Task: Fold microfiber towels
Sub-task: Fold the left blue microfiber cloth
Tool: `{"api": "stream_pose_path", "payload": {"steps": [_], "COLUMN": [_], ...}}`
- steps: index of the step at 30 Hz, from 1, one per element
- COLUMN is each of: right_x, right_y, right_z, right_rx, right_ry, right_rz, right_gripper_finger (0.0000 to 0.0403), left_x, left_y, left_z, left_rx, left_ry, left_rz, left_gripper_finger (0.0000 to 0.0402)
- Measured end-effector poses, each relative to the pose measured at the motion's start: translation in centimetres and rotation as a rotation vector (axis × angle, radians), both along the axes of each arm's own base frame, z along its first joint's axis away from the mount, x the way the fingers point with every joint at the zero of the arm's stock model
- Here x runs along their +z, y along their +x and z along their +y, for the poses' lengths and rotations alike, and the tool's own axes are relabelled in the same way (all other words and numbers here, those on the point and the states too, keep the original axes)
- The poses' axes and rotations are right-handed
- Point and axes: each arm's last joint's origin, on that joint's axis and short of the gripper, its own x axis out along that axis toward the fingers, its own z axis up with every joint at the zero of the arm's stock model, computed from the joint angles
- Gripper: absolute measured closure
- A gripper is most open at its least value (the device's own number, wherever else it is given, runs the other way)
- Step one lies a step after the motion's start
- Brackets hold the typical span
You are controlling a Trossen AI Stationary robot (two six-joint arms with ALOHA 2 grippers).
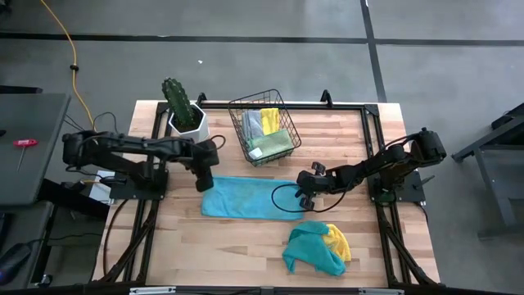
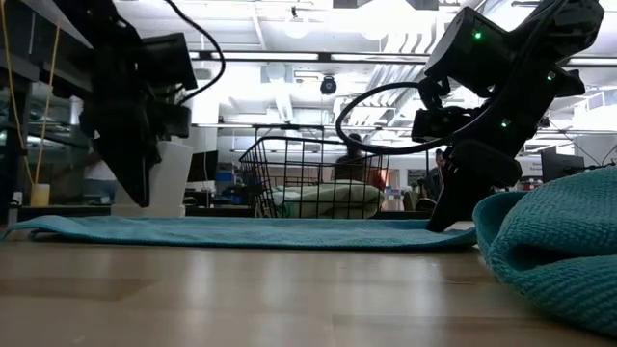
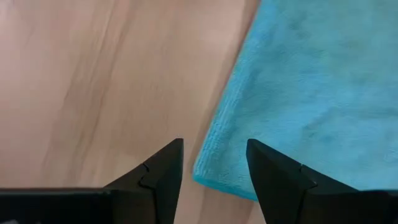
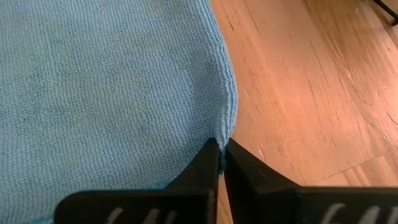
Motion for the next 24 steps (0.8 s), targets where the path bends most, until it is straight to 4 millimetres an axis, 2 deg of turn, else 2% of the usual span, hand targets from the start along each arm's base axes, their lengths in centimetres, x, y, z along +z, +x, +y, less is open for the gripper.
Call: {"api": "stream_pose_path", "payload": {"steps": [10,17,20,24], "right_x": [0.0,0.0,0.0,0.1], "right_y": [0.0,0.0,0.0,0.0], "right_z": [0.0,0.0,0.0,0.0], "right_rx": [0.001,0.001,0.008,0.026], "right_ry": [0.001,0.002,-0.002,-0.012], "right_rz": [-0.002,-0.003,-0.001,-0.001], "right_gripper_finger": [0.0402,0.0402,0.0402,0.0402], "left_x": [-2.3,-2.9,-2.7,-2.3], "left_y": [0.4,0.5,0.6,0.5], "left_z": [0.3,0.4,0.3,0.4], "left_rx": [0.023,0.027,0.025,0.015], "left_ry": [-0.106,-0.107,-0.099,-0.093], "left_rz": [0.111,0.151,0.146,0.132], "left_gripper_finger": [0.0234,0.024,0.0271,0.0351]}}
